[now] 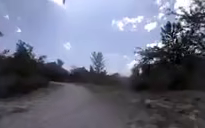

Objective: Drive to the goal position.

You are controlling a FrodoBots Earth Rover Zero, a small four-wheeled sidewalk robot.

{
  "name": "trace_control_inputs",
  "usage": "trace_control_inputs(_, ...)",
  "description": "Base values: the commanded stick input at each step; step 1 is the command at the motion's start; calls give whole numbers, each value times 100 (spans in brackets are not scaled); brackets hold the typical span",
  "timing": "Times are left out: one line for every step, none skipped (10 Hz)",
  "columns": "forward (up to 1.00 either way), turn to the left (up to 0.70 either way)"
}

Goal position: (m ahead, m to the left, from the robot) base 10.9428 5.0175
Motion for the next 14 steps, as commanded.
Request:
trace_control_inputs(85, 0)
trace_control_inputs(85, 0)
trace_control_inputs(85, 0)
trace_control_inputs(85, 0)
trace_control_inputs(85, 0)
trace_control_inputs(85, 6)
trace_control_inputs(85, 30)
trace_control_inputs(85, 29)
trace_control_inputs(85, 9)
trace_control_inputs(85, 0)
trace_control_inputs(85, 0)
trace_control_inputs(85, 0)
trace_control_inputs(85, 0)
trace_control_inputs(85, 0)
